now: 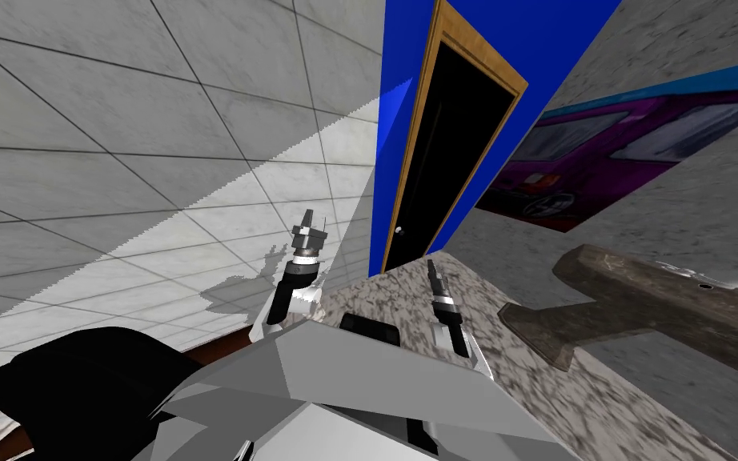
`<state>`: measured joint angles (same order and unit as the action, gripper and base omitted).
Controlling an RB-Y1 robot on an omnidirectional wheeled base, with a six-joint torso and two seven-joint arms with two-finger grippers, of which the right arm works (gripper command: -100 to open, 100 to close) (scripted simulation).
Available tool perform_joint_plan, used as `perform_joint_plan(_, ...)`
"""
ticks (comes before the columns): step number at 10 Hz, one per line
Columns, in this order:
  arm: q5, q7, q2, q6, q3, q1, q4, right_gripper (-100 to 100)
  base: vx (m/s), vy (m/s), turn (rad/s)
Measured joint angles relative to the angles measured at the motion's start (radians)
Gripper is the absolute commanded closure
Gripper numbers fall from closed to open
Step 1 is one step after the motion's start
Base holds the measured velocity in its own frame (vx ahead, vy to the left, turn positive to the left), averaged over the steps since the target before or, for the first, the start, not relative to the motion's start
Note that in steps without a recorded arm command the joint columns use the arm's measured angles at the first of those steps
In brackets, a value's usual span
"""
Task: Pull the door open
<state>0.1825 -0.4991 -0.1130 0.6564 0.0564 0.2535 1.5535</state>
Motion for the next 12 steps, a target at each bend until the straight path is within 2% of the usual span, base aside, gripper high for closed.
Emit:
perform_joint_plan(1,0.004,-0.02,-0.004,0.01,0.002,-0.018,-0.036,-100,0.084,-0.064,0.113)
perform_joint_plan(5,0.023,-0.098,-0.016,0.043,0.001,-0.051,-0.141,-100,0.085,-0.07,0.109)
perform_joint_plan(7,0.031,-0.135,-0.024,0.06,0.004,-0.08,-0.204,-100,0.075,-0.071,0.104)
perform_joint_plan(10,0.045,-0.194,-0.032,0.086,0.004,-0.107,-0.286,-100,0.089,-0.074,0.108)
perform_joint_plan(12,0.052,-0.222,-0.036,0.088,0.003,-0.119,-0.313,-100,0.047,-0.041,0.05)
